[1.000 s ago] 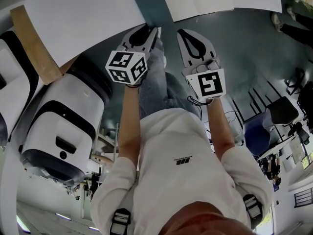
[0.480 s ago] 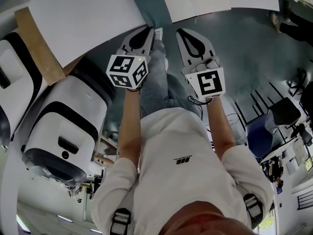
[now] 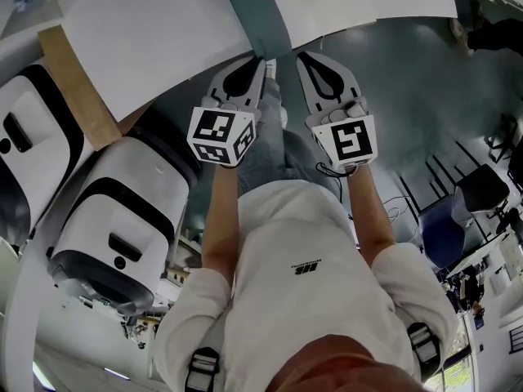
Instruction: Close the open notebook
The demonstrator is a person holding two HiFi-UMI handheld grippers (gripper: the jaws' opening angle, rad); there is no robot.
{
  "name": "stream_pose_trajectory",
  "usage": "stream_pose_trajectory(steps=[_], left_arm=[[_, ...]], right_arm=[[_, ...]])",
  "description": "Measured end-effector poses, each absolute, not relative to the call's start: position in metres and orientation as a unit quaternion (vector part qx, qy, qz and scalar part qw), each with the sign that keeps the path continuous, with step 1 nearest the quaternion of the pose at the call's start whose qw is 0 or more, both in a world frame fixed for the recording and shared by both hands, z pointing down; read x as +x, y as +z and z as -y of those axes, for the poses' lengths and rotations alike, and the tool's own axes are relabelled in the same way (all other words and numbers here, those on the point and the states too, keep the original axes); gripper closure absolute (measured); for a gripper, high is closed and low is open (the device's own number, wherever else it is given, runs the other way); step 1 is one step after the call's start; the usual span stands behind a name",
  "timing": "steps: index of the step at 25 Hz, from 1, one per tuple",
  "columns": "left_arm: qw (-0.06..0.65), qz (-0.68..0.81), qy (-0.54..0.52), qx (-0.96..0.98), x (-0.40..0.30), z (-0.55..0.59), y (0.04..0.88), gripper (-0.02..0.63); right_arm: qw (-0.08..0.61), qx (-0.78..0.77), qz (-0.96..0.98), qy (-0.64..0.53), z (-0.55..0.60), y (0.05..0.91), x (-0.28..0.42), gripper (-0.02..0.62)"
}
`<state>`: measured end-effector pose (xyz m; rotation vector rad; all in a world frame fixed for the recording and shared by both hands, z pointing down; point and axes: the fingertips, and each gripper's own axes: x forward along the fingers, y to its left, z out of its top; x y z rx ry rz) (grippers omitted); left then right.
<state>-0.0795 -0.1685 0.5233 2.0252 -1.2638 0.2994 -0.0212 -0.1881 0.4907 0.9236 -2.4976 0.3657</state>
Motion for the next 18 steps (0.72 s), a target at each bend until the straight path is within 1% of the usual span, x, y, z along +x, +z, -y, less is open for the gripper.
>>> stream_pose_trajectory(steps=[8, 18], left_arm=[[0.327, 0.462, 0.132, 0.814, -0.062, 0.180, 0.495, 0.606], [0.303, 0.417, 0.143, 0.845, -0.034, 0.197, 0.473, 0.606]], right_arm=[[0.213, 0.366, 0.896, 0.133, 0.202, 0.469, -0.005, 0.598], [0.199, 0.413, 0.878, 0.137, 0.216, 0.457, 0.019, 0.598]])
